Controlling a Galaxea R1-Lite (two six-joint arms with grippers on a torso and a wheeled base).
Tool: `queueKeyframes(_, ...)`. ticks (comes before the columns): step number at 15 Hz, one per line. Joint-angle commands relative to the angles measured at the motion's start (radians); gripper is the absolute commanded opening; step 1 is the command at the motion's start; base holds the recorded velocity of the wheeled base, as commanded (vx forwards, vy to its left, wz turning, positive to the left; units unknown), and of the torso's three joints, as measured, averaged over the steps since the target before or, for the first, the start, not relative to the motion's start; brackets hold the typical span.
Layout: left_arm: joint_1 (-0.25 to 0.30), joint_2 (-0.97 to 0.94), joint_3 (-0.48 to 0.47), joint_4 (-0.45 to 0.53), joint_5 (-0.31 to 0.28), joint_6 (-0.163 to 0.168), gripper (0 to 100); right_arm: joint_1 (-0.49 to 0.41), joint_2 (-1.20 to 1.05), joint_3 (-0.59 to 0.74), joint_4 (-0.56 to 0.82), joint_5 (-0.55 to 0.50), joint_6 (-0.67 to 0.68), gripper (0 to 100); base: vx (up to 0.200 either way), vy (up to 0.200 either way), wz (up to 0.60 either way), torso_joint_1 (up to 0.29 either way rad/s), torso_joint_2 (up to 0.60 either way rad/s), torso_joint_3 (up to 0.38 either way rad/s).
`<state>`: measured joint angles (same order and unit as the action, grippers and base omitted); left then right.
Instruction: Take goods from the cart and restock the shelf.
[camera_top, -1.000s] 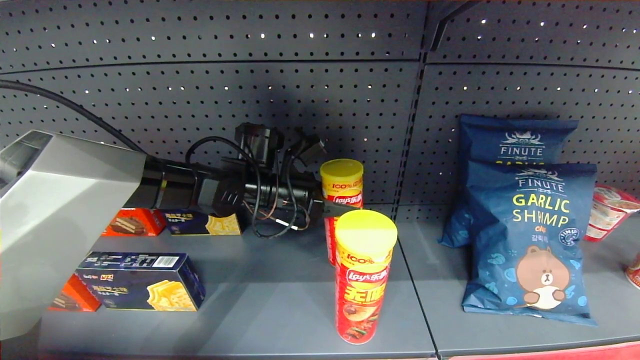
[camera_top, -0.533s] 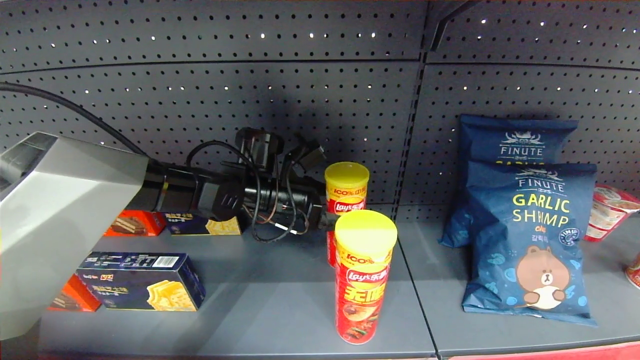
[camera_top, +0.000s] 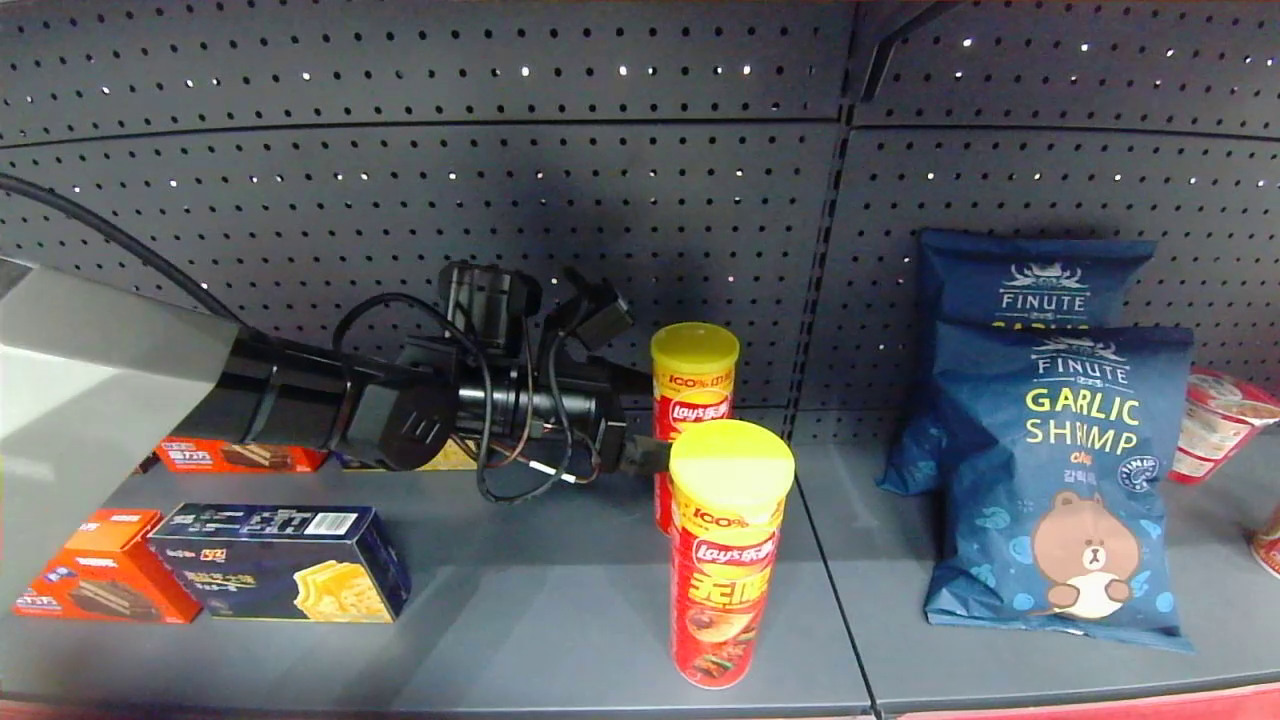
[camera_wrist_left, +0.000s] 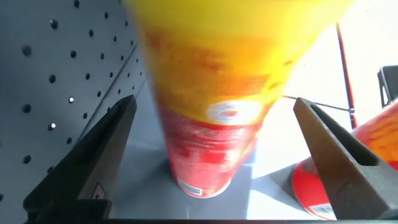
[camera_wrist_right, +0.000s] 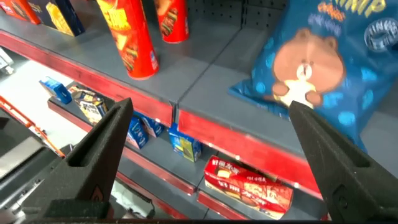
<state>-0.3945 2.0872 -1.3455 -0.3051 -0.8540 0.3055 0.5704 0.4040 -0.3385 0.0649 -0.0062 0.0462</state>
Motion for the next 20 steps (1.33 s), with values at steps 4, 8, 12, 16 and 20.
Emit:
queueKeyframes(4,0.031,-0.122,0.157,-0.026,0.0,0.003,100,-0.001,0.358,-0.045,-0.194,0.009,0.001,100,0.0,0.0,0.0,0.0,0.0,0.0)
queueKeyframes(8,0.078,-0.187,0.27,-0.072,0.0,0.001,100,0.022,0.601,-0.131,-0.218,0.003,-0.002,100,0.0,0.0,0.0,0.0,0.0,0.0)
queueKeyframes(12,0.121,-0.251,0.329,-0.072,0.0,-0.003,100,0.02,0.819,-0.148,-0.257,-0.06,0.003,100,0.0,0.0,0.0,0.0,0.0,0.0)
queueKeyframes(16,0.161,-0.312,0.364,-0.072,0.053,-0.006,100,0.019,0.967,-0.163,-0.373,-0.084,-0.003,100,0.0,0.0,0.0,0.0,0.0,0.0)
queueKeyframes(20,0.171,-0.381,0.398,-0.066,0.32,0.041,100,0.075,1.067,-0.234,-0.373,-0.17,-0.003,100,0.0,0.0,0.0,0.0,0.0,0.0)
